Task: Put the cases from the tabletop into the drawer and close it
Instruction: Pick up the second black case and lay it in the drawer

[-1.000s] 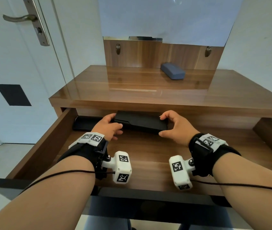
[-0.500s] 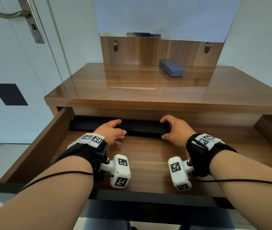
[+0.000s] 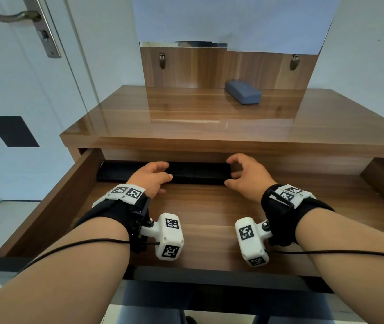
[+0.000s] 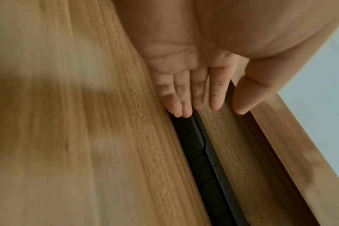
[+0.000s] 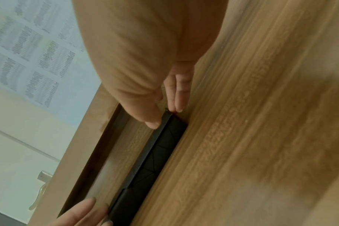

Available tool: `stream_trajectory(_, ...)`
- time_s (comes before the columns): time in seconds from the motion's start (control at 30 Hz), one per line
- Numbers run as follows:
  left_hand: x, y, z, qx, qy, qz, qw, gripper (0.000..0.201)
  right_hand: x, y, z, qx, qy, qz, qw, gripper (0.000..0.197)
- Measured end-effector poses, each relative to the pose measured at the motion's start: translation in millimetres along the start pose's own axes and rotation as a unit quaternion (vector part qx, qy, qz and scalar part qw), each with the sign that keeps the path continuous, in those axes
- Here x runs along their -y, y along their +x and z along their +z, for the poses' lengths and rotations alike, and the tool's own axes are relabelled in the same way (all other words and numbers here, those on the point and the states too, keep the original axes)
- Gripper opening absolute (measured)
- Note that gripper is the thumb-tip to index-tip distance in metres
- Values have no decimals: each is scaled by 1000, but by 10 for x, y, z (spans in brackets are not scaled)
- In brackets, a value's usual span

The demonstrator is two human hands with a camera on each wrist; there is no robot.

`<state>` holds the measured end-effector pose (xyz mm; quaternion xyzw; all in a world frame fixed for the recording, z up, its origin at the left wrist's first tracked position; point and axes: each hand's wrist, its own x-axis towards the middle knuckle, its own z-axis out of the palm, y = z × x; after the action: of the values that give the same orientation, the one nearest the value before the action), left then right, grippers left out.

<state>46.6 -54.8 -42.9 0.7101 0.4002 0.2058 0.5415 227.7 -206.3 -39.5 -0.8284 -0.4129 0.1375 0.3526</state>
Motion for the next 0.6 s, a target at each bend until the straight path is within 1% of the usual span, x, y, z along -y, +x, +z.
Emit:
stream_trajectory(0.17, -11, -7, -16, -6, 27, 11, 1000, 39, -12, -10, -10, 16, 17, -8, 1000, 44)
stream_trajectory(0.37, -31, -48, -30, 9, 48, 7, 999, 27, 24, -1, -14, 23, 9, -14, 1000, 42)
stream_trajectory(0.5, -52, -70, -17, 19, 49, 2, 999, 32, 78, -25, -3, 23, -33, -40, 998, 40)
stream_trajectory(0.6, -64, -85, -21, 25, 49, 5, 998, 32, 103, -56, -18, 16, -41, -55, 998, 35)
